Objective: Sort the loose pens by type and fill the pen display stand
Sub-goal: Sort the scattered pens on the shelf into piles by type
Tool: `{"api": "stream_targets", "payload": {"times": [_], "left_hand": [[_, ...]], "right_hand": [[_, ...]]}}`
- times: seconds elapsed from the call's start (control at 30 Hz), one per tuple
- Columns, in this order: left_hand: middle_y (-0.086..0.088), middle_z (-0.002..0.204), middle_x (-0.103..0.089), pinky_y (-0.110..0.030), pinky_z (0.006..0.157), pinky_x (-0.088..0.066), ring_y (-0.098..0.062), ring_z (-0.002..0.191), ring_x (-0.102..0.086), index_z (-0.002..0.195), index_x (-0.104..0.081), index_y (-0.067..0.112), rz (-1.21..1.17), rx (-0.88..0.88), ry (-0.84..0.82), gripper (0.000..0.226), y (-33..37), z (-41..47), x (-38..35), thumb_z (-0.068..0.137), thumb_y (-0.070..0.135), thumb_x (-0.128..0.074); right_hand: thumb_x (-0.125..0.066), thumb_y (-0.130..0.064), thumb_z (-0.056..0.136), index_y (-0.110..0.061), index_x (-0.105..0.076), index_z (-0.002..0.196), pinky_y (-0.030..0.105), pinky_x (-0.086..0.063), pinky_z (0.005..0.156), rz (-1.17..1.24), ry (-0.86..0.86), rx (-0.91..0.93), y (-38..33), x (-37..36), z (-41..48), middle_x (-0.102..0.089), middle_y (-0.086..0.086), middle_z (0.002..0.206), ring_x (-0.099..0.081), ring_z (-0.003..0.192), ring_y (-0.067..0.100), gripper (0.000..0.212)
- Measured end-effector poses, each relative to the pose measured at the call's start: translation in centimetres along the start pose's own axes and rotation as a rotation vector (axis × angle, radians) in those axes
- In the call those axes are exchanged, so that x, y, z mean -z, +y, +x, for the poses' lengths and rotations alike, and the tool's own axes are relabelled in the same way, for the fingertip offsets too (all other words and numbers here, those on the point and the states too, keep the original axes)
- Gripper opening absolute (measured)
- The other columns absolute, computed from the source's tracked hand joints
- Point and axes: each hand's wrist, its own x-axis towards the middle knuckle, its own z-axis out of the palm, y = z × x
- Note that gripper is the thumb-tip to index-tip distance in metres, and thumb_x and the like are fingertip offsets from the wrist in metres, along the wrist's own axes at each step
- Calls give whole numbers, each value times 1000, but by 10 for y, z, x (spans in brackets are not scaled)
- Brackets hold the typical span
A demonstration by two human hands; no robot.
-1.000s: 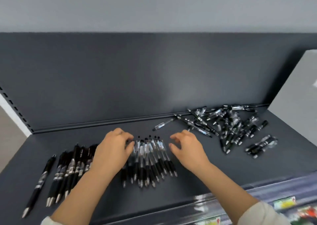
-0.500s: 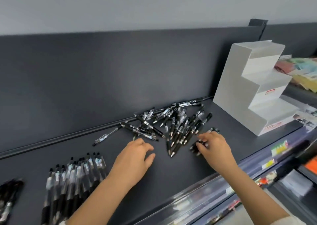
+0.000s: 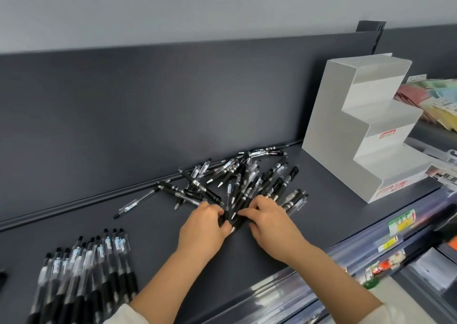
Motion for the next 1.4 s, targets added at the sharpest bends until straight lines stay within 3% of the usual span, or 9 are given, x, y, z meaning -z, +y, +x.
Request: {"api": "stream_targets", "payload": {"times": [0.17,0.37,0.63,0.8,1.0,1.07,1.2,1.3,1.4], "left_hand": [[3,119,-51,-38,88,-48,-18,110,-52,127,-51,23,37,7,-51,47,3,-1,1,83,37,-62],[-3,107,-60,-32,83,-49,-22,97,-59,105,-64,15,28,34,62,24,-1,-4,4,88,28,-55],[2,99,-61,-26,80,-47,-14,89,-58,104,-65,18,-59,105,144,19,-34,-21,33,88,23,-56],[10,81,-59,-16,65,-37,-2,68,-52,94,-67,19,-87,198,279,11,-70,-48,57,86,20,-60],[7,86,-63,-12,62,-38,-2,70,-56,99,-69,18,-86,304,376,16,-111,-92,77,86,18,-60],[8,87,-62,-10,62,-37,-1,70,-55,101,-68,20,-75,320,408,17,-118,-107,81,87,18,-60],[7,86,-59,-24,71,-49,-7,73,-58,97,-66,25,-55,331,417,13,-125,-128,82,88,18,-60],[8,88,-57,-17,69,-45,-6,74,-55,106,-65,23,-44,293,392,18,-127,-134,76,89,24,-58],[8,89,-57,-15,67,-42,-5,73,-53,99,-67,23,-16,264,398,18,-126,-133,75,93,32,-52]], "right_hand": [[-43,-11,91,-20,-57,119,35,-41,85,-62,-6,61,2,1,6,-47,5,112,-47,101,26,33],[-42,-10,91,-18,-60,115,38,-43,79,-177,-72,198,1,5,10,-50,5,113,-49,97,28,31],[-46,-15,87,-15,-54,110,33,-41,83,-229,-125,242,0,15,17,-54,1,109,-49,101,23,25],[-62,-10,80,-17,-61,99,32,-51,66,-46,93,273,-14,12,20,-61,-2,92,-59,88,21,20],[-70,-12,80,-18,-64,97,27,-51,66,161,266,360,-65,3,29,-60,-7,85,-58,80,15,20],[-70,-13,80,-20,-63,96,22,-48,69,199,290,387,-82,0,32,-58,-9,85,-55,80,11,19],[-69,-14,82,-18,-62,93,25,-49,69,351,301,387,-111,-10,36,-55,-10,87,-55,74,7,14],[-70,-11,81,-20,-63,91,23,-49,67,388,313,405,-128,-22,35,-55,-11,89,-53,75,2,15],[-69,-6,80,-20,-63,93,24,-52,65,420,310,447,-145,-32,30,-57,-12,94,-57,78,4,21]]}}
